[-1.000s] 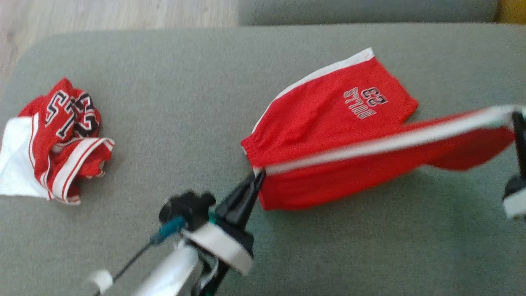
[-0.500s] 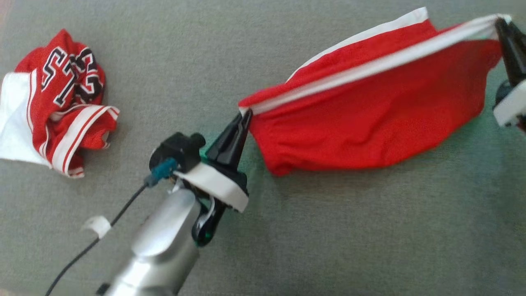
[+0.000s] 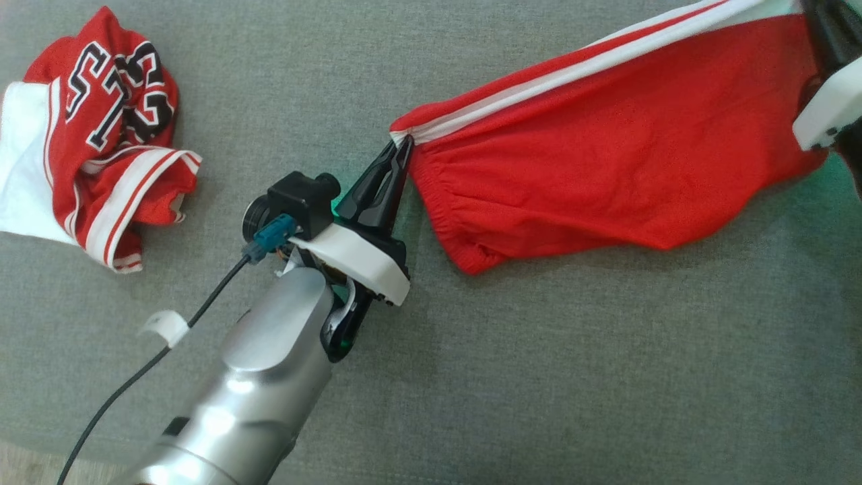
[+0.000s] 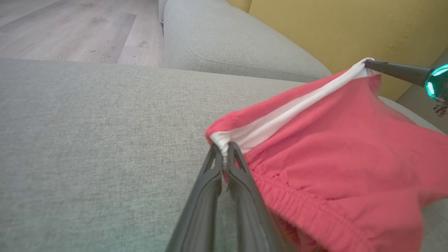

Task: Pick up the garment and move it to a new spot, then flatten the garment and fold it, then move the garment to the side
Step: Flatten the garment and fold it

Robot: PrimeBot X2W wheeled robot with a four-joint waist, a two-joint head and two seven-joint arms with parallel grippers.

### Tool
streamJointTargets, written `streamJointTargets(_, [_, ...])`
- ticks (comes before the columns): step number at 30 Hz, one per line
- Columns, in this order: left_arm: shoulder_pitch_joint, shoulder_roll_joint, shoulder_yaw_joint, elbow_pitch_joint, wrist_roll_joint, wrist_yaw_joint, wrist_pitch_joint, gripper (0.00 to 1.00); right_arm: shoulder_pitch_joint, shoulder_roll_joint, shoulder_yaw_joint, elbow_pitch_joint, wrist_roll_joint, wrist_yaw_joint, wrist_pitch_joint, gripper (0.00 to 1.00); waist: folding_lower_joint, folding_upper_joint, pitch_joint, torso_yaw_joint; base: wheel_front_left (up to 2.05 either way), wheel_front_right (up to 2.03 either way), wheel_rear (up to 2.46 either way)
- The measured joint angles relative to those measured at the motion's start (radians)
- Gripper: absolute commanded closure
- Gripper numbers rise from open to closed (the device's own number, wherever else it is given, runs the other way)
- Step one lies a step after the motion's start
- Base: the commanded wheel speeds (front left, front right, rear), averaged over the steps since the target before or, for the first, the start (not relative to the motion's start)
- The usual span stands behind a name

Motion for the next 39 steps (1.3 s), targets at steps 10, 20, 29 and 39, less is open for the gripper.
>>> streamJointTargets(10, [0.018, -0.008, 0.043, -0.006, 0.032, 0.023, -0.009, 0.0, -0.002, 0.031, 0.002, 0.173, 0.025, 0.0, -0.212, 0.0, -0.0002, 0.0, -0.034, -0.006, 0.0, 0.0, 0.0])
streamJointTargets(20, [0.284, -0.011, 0.134, -0.323, 0.229, 0.184, -0.013, 0.0, 0.136, 0.022, -0.008, 0.254, 0.114, 0.0, -0.22, 0.0, -0.0004, 0.0001, -0.083, 0.051, 0.0, 0.0, 0.0])
streamJointTargets(29, [0.443, -0.009, 0.116, -0.509, 0.275, 0.268, -0.016, 0.0, 0.116, -0.019, -0.037, 0.39, 0.111, 0.0, -0.219, 0.0, -0.0003, 0.0001, -0.079, 0.149, 0.0, 0.0, 0.0])
streamJointTargets(39, [0.466, -0.008, 0.094, -0.527, 0.32, 0.293, -0.016, 0.0, 0.093, 0.0, -0.007, 0.421, 0.157, 0.0, -0.199, 1.0, -0.0002, 0.0, -0.089, 0.168, 0.0, 0.0, 0.0])
